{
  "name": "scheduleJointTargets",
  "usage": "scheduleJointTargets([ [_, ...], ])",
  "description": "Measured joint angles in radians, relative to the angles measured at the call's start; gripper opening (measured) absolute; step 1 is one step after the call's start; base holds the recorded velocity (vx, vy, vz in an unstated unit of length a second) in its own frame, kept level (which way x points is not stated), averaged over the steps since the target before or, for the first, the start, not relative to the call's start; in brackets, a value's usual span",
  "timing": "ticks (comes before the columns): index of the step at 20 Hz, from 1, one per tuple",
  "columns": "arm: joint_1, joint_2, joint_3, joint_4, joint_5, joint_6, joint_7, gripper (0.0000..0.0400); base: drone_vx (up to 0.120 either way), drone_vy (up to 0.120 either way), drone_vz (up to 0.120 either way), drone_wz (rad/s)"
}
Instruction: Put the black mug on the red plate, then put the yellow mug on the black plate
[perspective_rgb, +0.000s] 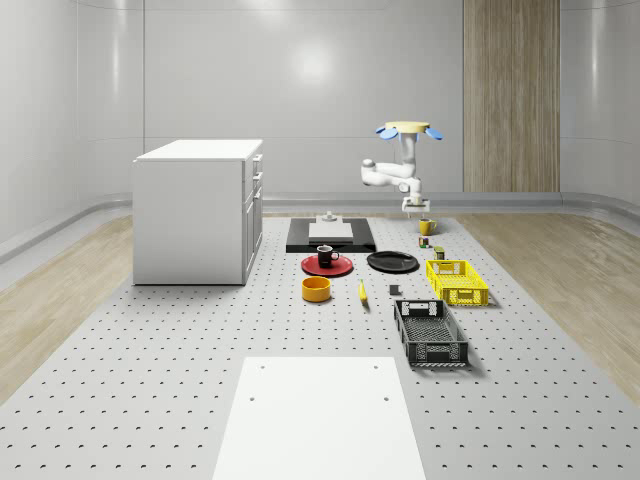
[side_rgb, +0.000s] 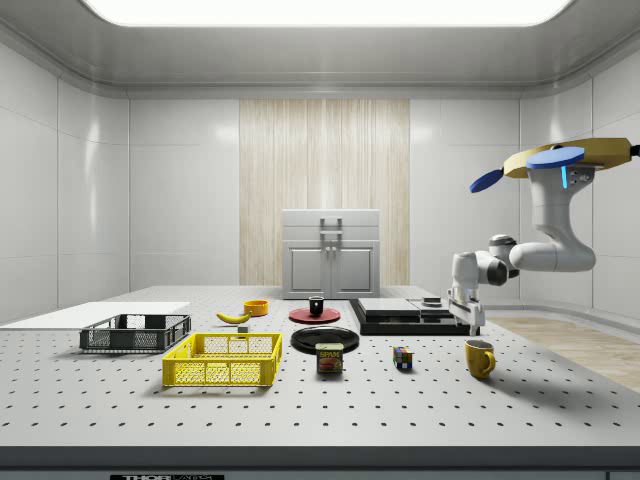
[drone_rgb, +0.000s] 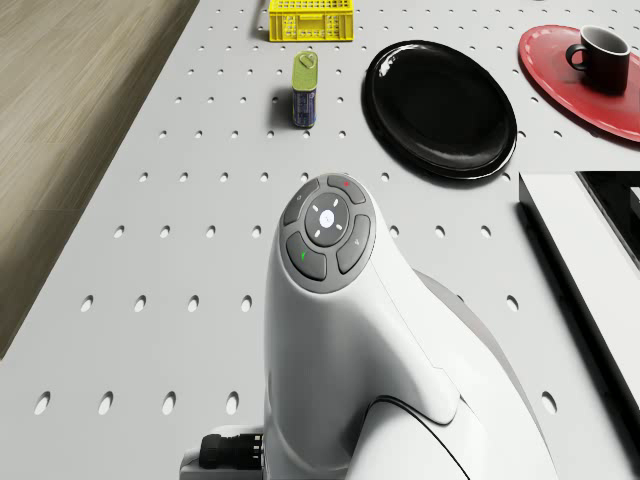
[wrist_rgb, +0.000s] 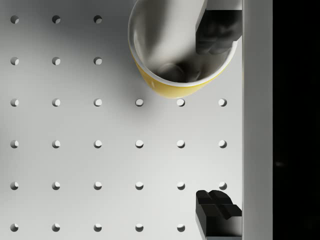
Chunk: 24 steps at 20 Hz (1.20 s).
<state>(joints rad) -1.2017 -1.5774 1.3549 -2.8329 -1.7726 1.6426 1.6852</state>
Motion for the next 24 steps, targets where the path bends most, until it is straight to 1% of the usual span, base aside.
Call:
scheduleJointTargets([
  [2, 0.0, 0.0, 0.0, 0.0, 0.0, 0.0, 0.0, 0.04, 0.0, 0.08, 0.0, 0.0],
  [4, 0.0, 0.0, 0.0, 0.0, 0.0, 0.0, 0.0, 0.04, -0.02, 0.0, 0.0, 0.0],
  [5, 0.0, 0.0, 0.0, 0.0, 0.0, 0.0, 0.0, 0.04, -0.12, 0.0, 0.0, 0.0],
  [7, 0.0, 0.0, 0.0, 0.0, 0.0, 0.0, 0.0, 0.04, 0.0, 0.0, 0.0, 0.0],
  [10, 0.0, 0.0, 0.0, 0.0, 0.0, 0.0, 0.0, 0.04, 0.0, 0.08, 0.0, 0.0],
  [13, 0.0, 0.0, -0.003, 0.0, -0.002, 0.001, 0.0, 0.04, 0.0, 0.0, 0.0, 0.0],
  [24, -0.013, 0.002, -0.076, 0.017, -0.071, 0.025, 0.001, 0.04, 0.0, 0.0, 0.0, 0.0],
])
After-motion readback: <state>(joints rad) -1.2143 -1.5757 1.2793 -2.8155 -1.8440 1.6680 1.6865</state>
